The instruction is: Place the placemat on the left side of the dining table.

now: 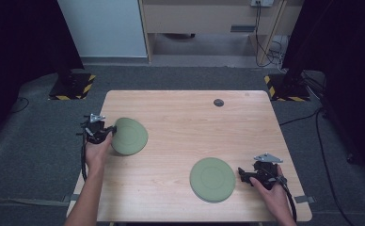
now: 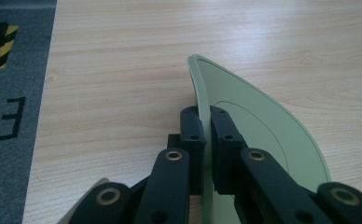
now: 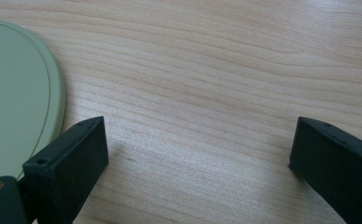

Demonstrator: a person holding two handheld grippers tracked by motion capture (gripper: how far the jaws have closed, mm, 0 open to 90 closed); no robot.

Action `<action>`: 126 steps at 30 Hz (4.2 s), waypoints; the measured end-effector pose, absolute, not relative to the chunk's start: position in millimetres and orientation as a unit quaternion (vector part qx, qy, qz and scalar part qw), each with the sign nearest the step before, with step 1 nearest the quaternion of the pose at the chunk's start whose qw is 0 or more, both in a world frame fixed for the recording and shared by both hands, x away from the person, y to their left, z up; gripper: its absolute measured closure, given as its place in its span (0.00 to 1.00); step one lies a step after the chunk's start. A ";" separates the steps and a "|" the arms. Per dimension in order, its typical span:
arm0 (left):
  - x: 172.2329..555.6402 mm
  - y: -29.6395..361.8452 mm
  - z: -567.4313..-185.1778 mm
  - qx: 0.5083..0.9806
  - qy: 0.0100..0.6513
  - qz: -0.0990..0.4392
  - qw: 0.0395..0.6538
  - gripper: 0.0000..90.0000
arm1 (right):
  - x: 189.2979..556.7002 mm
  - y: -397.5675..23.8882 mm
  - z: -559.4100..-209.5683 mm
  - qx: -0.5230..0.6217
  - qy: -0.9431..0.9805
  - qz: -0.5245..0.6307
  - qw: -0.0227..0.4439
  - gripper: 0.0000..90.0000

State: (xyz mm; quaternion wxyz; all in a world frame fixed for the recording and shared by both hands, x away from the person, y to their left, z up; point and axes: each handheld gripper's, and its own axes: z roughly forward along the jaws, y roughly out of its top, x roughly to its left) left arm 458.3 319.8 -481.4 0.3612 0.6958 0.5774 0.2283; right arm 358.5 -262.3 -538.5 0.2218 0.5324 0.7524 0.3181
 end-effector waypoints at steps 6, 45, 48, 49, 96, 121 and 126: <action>462.4 321.2 -485.0 0.696 0.581 0.226 0.356 0.95 | 358.5 -262.2 -538.5 0.533 0.752 0.318 0.222 0.05; 472.6 328.6 -492.4 0.697 0.598 0.268 0.291 0.58 | 358.4 -262.2 -538.5 0.532 0.753 0.318 0.222 0.05; 473.9 327.6 -489.7 0.697 0.596 0.274 0.289 0.44 | 358.4 -262.1 -538.5 0.533 0.752 0.318 0.222 0.05; 474.3 327.2 -488.8 0.697 0.595 0.271 0.294 0.39 | 358.4 -262.2 -538.5 0.532 0.753 0.318 0.222 0.05; 435.5 248.7 -452.5 0.784 0.490 0.212 0.318 0.04 | 358.4 -262.1 -538.5 0.533 0.752 0.318 0.222 0.05; 402.5 200.1 -480.2 0.811 0.448 0.177 0.332 0.04 | 357.6 -262.5 -538.5 0.531 0.753 0.317 0.222 0.05; 397.4 192.0 -486.4 0.819 0.439 0.169 0.329 0.04 | 357.5 -262.4 -538.4 0.532 0.753 0.318 0.222 0.05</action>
